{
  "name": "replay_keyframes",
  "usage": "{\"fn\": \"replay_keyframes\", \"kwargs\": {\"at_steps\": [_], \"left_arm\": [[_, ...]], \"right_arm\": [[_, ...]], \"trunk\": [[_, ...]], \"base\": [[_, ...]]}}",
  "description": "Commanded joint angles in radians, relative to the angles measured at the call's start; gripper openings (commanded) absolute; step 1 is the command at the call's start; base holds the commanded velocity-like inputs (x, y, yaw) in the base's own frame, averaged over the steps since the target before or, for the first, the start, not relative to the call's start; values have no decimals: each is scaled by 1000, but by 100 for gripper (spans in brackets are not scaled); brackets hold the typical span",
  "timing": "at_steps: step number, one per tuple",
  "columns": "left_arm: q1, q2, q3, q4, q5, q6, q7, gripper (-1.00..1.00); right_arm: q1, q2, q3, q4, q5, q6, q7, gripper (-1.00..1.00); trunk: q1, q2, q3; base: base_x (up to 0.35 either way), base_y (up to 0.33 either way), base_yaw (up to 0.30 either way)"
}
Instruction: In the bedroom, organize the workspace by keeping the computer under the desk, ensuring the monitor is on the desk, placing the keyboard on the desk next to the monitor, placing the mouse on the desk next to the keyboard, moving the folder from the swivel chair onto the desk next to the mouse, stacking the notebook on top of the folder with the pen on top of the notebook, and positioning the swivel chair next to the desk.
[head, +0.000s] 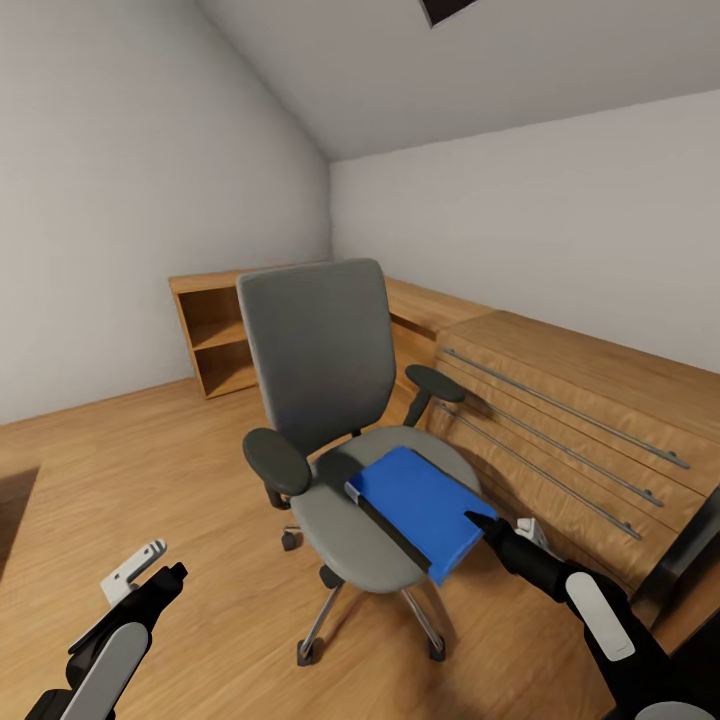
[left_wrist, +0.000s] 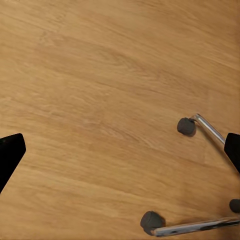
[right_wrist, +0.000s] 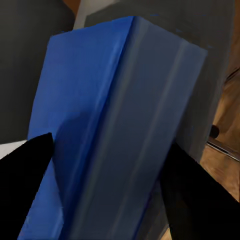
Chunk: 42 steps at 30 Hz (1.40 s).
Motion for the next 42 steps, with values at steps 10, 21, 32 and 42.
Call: {"fn": "replay_keyframes", "kwargs": {"at_steps": [10, 21, 32, 42], "left_arm": [[-1, 3, -1, -2, 5, 3, 8, 100], [-1, 5, 0, -2, 7, 1, 8, 100], [-1, 4, 0, -2, 5, 1, 8, 100], [-1, 2, -1, -2, 2, 1, 8, 100]], "right_arm": [[-1, -1, -5, -1, 0, 7, 2, -100], [-1, -4, -7, -10, 0, 7, 4, -100], [0, -7, -7, -83, 3, 8, 95, -100], [17, -16, -7, -183, 7, 14, 130, -100]], "trunk": [[-23, 42, 18], [-65, 119, 52], [-108, 196, 87], [-146, 266, 118]], "base": [[0, 0, 0], [-140, 0, 0], [-326, 0, 0], [-50, 0, 0]]}}
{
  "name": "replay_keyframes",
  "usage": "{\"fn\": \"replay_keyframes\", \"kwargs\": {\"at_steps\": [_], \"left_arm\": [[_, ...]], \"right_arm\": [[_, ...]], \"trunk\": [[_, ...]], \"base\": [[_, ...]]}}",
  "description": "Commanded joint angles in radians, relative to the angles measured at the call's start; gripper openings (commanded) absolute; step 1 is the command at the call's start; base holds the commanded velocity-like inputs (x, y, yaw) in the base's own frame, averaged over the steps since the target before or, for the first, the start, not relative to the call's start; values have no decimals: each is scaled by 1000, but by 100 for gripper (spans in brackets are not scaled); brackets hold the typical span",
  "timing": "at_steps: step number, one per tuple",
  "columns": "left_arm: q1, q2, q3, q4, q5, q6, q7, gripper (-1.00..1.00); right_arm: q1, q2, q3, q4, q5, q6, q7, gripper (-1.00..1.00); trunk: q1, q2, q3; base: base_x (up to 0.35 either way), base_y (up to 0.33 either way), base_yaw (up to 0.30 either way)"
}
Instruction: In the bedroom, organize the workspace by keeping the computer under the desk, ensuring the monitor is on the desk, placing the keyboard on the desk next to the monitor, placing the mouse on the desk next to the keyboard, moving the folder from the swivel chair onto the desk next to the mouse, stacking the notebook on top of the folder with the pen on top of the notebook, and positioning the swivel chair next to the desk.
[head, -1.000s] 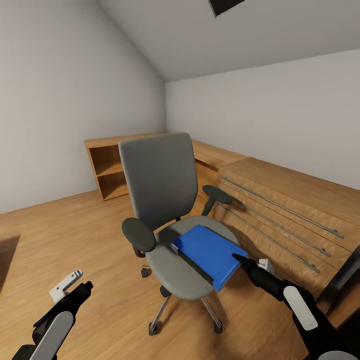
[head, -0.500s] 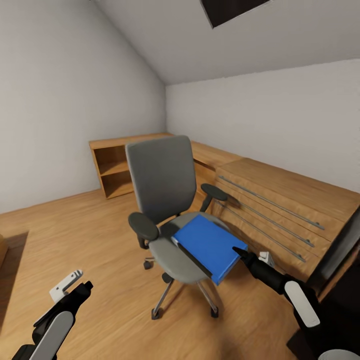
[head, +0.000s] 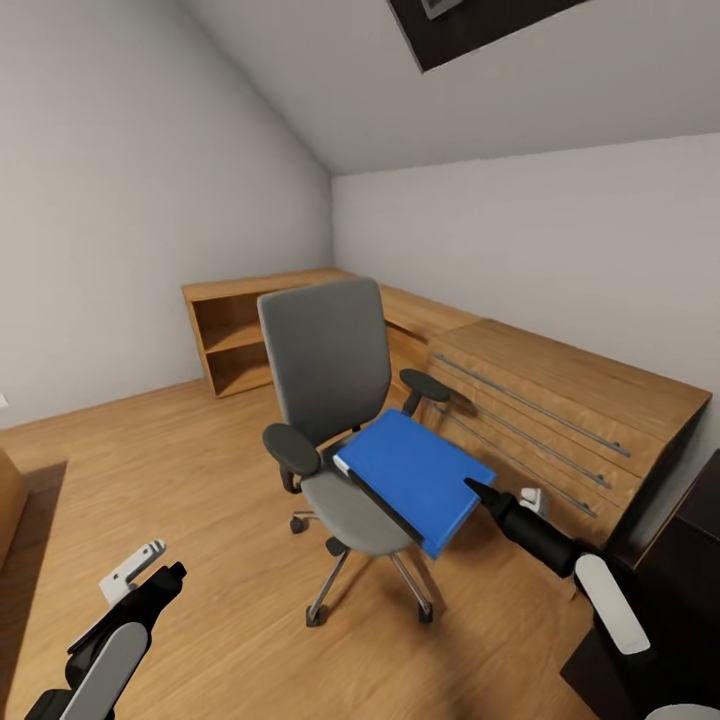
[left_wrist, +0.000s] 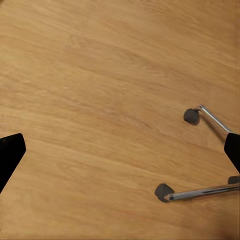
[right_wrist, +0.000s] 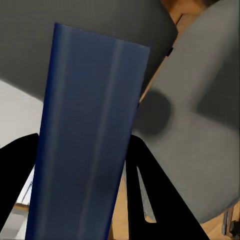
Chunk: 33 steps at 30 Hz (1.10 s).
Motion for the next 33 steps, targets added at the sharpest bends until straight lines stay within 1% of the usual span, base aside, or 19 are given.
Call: {"fn": "replay_keyframes", "kwargs": {"at_steps": [1, 2, 4, 5, 6, 7, 8, 9, 10, 12, 13, 14, 16, 18, 19, 22, 24, 27, 33], "left_arm": [[-1, 0, -1, -1, 3, 4, 7, 100], [-1, 0, -1, -1, 3, 4, 7, 100], [-1, -1, -1, -1, 3, 4, 7, 100], [-1, -2, -1, -1, 3, 4, 7, 100], [-1, -2, -1, -1, 3, 4, 7, 100], [-1, -2, -1, -1, 3, 4, 7, 100], [-1, -2, -1, -1, 3, 4, 7, 100], [-1, -2, -1, -1, 3, 4, 7, 100], [-1, -2, -1, -1, 3, 4, 7, 100], [-1, -2, -2, -1, 3, 4, 7, 100], [-1, -3, -2, -1, 3, 4, 6, 100], [-1, -3, -3, -1, 3, 4, 6, 100], [-1, -3, -5, -2, 3, 4, 5, 100], [-1, -4, -6, -2, 3, 5, 5, 100], [-1, -4, -11, -2, 3, 5, 5, 100], [-1, -4, -54, -3, 2, 3, 6, 100], [-1, -4, -66, -3, 2, 3, 5, 100], [-1, -2, -72, -8, 1, 2, 6, 100], [-1, -1, -73, -25, 2, 6, 5, 100]], "right_arm": [[17, -3, -2, -36, -1, 8, -4, -100], [25, -3, -2, -55, -1, 8, -9, -100], [60, -6, -3, -141, -1, 8, -49, -100], [85, -5, -3, -215, -3, 9, -109, -100], [94, -5, -3, -240, -4, 9, -135, -100], [112, -3, -3, -288, -7, 10, -191, -100], [137, 0, -3, -359, -17, 11, -280, -100], [154, 1, -3, -400, -31, 11, -330, -100], [171, 1, -4, -427, -54, 11, -364, -100], [194, 1, -5, -454, -126, 11, -400, -100], [200, 0, -6, -461, -162, 11, -410, -100], [202, 0, -6, -463, -179, 11, -413, -100], [207, -2, -14, -469, -227, 12, -421, -100], [209, -4, -28, -470, -240, 14, -419, -100], [210, -5, -38, -470, -245, 16, -413, -100], [222, -7, -66, -470, -250, 23, -361, -100], [226, -7, -84, -470, -251, 26, -344, -100], [228, -7, -95, -471, -252, 28, -333, -100], [229, -7, -114, -471, -253, 28, -330, -100]], "trunk": [[-4, 7, 2], [-8, 14, 5], [-16, 28, 12], [-19, 35, 15], [-23, 42, 18], [-27, 49, 21], [-31, 56, 24], [-35, 63, 27], [-39, 70, 30], [-46, 84, 37], [-50, 91, 40], [-54, 98, 43], [-62, 112, 49], [-69, 126, 56], [-73, 133, 59], [-85, 154, 68], [-92, 168, 74], [-104, 189, 84], [-127, 231, 103]], "base": [[-3, 0, 0], [-2, 0, 0], [-1, 0, 0], [0, 0, 0], [0, 0, 0], [0, 0, 0], [0, 0, 0], [0, 0, 0], [0, 0, 0], [0, 0, 0], [0, 0, 0], [0, 0, 0], [0, 0, 0], [0, 0, 0], [0, 0, 0], [0, 0, 0], [0, 0, 0], [0, 0, 0], [0, 0, 0]]}}
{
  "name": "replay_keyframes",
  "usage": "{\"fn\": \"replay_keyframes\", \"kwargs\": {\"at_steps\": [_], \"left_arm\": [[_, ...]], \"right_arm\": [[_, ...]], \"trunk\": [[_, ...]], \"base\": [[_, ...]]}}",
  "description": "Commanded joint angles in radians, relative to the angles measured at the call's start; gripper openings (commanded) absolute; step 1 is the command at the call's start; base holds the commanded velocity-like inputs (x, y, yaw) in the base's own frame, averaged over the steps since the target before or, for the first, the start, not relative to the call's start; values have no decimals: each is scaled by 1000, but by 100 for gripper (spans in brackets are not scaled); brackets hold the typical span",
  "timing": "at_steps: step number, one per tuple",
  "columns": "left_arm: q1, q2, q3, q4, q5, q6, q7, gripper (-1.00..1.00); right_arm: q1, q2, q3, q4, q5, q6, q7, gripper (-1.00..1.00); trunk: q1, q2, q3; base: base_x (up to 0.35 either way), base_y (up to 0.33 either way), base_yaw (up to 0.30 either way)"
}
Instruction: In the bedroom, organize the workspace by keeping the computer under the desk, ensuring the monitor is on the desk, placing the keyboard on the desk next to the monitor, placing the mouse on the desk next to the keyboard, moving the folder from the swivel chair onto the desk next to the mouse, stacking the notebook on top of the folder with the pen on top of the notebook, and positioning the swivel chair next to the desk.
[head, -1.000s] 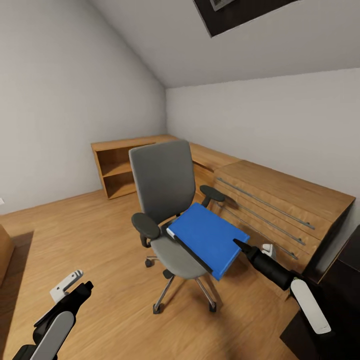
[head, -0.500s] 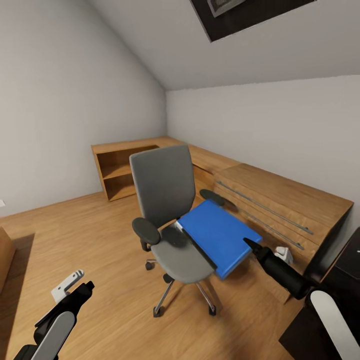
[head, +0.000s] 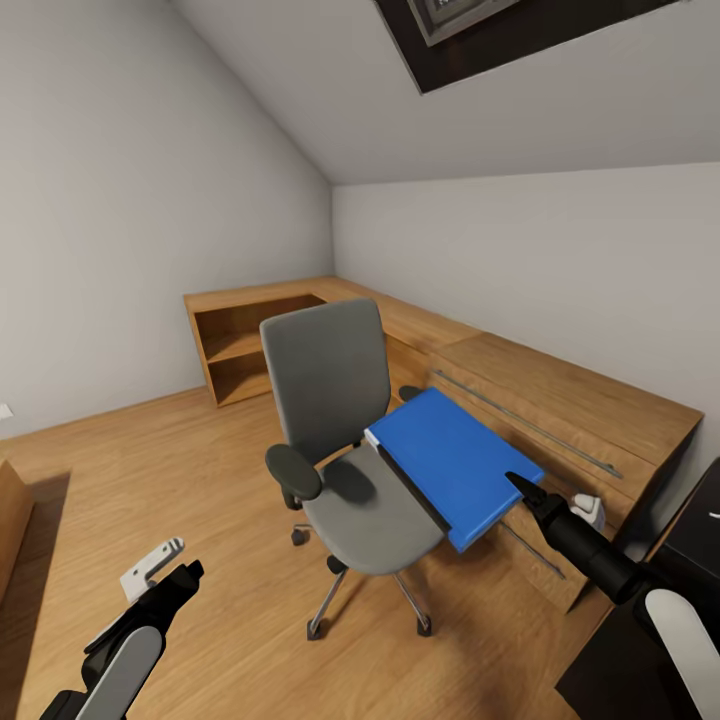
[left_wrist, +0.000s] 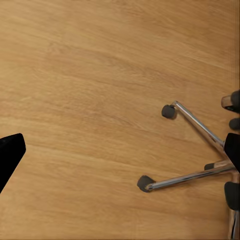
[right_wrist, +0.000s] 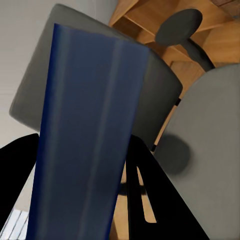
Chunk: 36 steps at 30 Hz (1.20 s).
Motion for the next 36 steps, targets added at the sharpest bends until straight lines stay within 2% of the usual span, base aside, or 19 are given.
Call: {"fn": "replay_keyframes", "kwargs": {"at_steps": [1, 5, 20, 22, 25, 36], "left_arm": [[-1, 1, -1, -2, 4, 4, 7, 100], [0, 0, -34, -9, 4, 5, 8, 100], [0, 2, -37, -9, 4, 6, 8, 100], [0, 3, -56, -10, 4, 6, 8, 100], [0, 4, -67, -10, 4, 6, 8, 100], [0, 6, -71, -10, 4, 6, 8, 100]], "right_arm": [[-1, 0, -2, 0, 0, 6, 3, -100], [-1, 1, -4, 1, 6, 5, 1, -100], [0, 3, -4, 3, 8, 4, 3, -100], [0, 3, -4, 3, 8, 4, 3, -100], [0, 3, -4, 3, 8, 4, 3, -100], [0, 1, -6, 3, 8, 4, 3, -100]], "trunk": [[-4, 7, 2], [-19, 35, 15], [-77, 140, 62], [-85, 154, 68], [-96, 175, 77], [-138, 252, 112]], "base": [[0, 0, 0], [0, 0, 0], [0, 0, 0], [0, 0, 0], [0, 0, 0], [0, 0, -12]]}}
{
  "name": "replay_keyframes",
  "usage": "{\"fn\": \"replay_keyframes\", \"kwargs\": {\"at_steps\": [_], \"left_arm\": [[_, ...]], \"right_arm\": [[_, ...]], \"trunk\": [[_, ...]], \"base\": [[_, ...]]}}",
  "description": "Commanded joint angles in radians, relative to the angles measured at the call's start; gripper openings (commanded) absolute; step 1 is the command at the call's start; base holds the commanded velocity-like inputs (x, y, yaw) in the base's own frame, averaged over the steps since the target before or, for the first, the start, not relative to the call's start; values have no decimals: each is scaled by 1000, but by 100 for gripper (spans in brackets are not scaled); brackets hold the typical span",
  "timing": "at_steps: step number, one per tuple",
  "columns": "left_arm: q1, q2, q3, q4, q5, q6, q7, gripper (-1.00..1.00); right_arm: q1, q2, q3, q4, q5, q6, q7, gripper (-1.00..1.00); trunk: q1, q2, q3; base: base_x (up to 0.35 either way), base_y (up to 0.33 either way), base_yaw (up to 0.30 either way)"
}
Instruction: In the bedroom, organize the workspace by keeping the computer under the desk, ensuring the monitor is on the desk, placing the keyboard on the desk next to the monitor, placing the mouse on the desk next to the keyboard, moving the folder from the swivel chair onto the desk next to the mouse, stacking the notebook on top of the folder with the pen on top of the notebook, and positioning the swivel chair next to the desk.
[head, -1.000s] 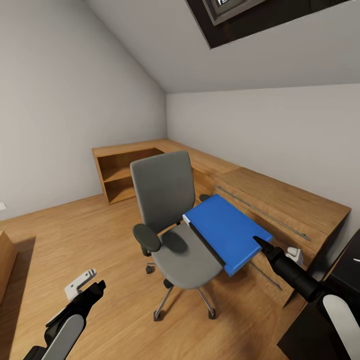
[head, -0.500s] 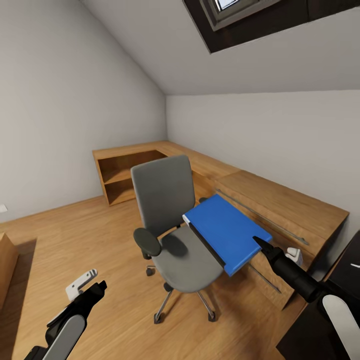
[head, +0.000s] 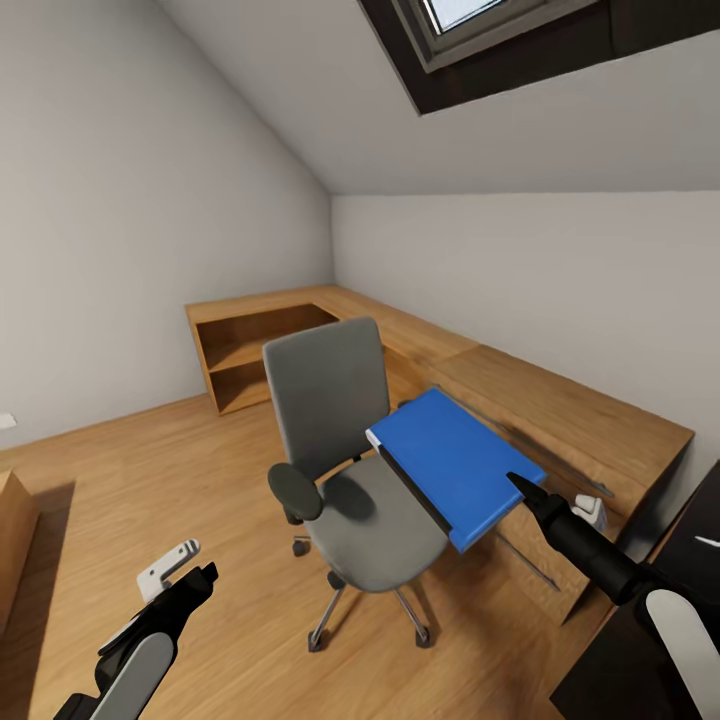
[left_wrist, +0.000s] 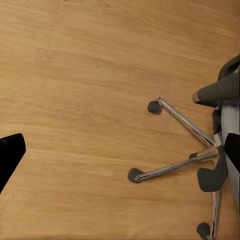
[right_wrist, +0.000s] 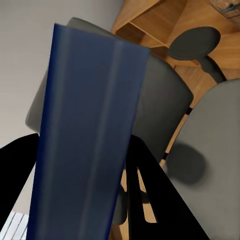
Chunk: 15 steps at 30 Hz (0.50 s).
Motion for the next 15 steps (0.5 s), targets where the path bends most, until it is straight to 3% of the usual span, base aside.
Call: {"fn": "replay_keyframes", "kwargs": {"at_steps": [1, 15], "left_arm": [[-1, 1, -1, -1, 4, 4, 7, 100], [-1, 1, -4, -2, 4, 4, 7, 100]], "right_arm": [[0, 0, -2, 0, 0, 6, 3, -100], [0, 1, -2, 2, 1, 4, 3, -100]], "trunk": [[-4, 7, 2], [-58, 105, 46]], "base": [[0, 0, 0], [0, 0, 0]]}}
